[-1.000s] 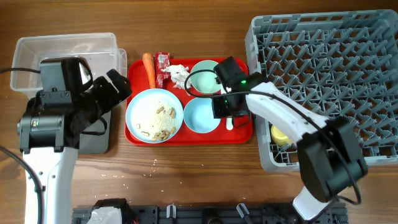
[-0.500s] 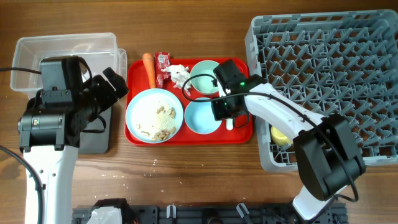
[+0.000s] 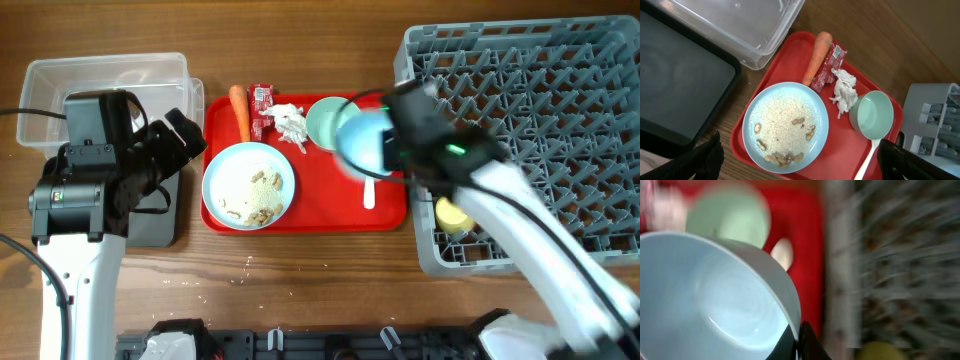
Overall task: Sort waste into correct bins and load items into the dishwasher rack
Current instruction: 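Place the light-blue bowl in the back of the dish rack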
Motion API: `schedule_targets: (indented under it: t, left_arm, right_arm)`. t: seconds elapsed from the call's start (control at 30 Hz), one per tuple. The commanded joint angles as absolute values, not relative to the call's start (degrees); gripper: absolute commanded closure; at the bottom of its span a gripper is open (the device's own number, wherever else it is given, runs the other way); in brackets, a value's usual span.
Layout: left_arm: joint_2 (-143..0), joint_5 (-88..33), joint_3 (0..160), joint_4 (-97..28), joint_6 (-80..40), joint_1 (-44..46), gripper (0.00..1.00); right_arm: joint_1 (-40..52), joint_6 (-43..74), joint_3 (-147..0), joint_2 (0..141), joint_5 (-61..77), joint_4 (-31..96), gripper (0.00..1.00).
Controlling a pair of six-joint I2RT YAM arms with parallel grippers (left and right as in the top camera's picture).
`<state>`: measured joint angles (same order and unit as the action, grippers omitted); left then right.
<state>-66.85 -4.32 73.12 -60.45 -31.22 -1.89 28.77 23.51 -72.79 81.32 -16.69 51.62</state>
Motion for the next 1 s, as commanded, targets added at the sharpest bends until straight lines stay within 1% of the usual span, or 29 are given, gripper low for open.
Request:
schedule_targets:
  t: [0.0,0.1,0.17,0.2,0.37,0.47,0.7,0.83,0.97]
  left_arm:
    - [-67.18,-3.53,73.21,-60.29,-32.01,-2.22,0.00]
    - [-67.18,-3.53,73.21,-60.29,-32.01,-2.20,0.00]
    - [-67.18,-3.53,73.21,-60.31,-32.01,-2.22,0.00]
    - [-67.18,-3.53,73.21,-60.31,-32.01,-2.22,0.00]
    - [-67.18,-3.53,73.21,-60.29,-32.01,-2.22,0.00]
    - [-67.18,-3.53,73.21,-60.31,-32.01,-2.22,0.00]
    - [-67.18,-3.53,73.19,-60.29,-32.01,-2.20,0.00]
    - [-67.18,-3.53,73.21,-60.29,-32.01,-2.22,0.00]
    - [-67.18,-3.53,73.21,-60.31,-32.01,-2.22,0.00]
  right_arm:
    - [25.36,27.22,-74.00,74.32,-42.17,51.75,0.96]
    - [22.00,27.14,-73.49,74.26,-56.88,51.20,0.96]
    - [20.16,25.91,-73.49,75.77,-63.11,49.36,0.96]
    - [19.35,22.35,-73.49,76.86,-65.91,46.15,0.96]
    - [17.98,-3.09,-73.49,83.44,-72.75,26.98,0.96]
    - [17.67,-12.82,-73.49,87.72,-77.21,21.21,0.96]
    - [13.74,-14.74,-73.49,98.96,-77.60,18.59,0.96]
    - [11.20,-14.87,-73.49,101.34,-77.49,17.34,0.96]
    - [8.95,-14.85,-73.38,102.83,-73.34,19.18,0.96]
